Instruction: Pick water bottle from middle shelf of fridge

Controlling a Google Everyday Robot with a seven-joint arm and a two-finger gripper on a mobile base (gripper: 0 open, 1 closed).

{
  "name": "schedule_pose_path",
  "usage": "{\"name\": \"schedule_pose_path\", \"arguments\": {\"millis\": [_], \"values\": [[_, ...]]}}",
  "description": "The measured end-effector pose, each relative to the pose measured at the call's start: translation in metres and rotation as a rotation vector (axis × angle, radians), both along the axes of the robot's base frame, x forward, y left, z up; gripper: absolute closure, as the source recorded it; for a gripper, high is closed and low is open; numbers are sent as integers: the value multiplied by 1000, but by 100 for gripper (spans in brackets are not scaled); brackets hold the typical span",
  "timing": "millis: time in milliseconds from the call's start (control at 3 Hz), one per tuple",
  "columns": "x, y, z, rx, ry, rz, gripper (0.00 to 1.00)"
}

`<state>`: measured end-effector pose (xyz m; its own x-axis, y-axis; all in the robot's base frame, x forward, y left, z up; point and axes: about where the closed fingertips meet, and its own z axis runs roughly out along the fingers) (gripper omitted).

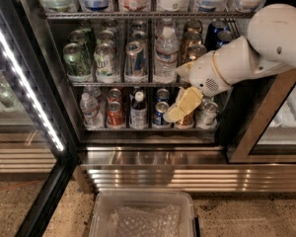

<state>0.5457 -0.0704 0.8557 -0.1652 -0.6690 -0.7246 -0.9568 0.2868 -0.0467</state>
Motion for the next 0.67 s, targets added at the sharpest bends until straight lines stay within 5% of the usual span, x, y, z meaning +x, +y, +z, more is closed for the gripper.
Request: {"name": "schedule_pose_path", "arguments": {"millis": [667], "values": [[45, -31, -12, -44, -63, -88, 0]]}}
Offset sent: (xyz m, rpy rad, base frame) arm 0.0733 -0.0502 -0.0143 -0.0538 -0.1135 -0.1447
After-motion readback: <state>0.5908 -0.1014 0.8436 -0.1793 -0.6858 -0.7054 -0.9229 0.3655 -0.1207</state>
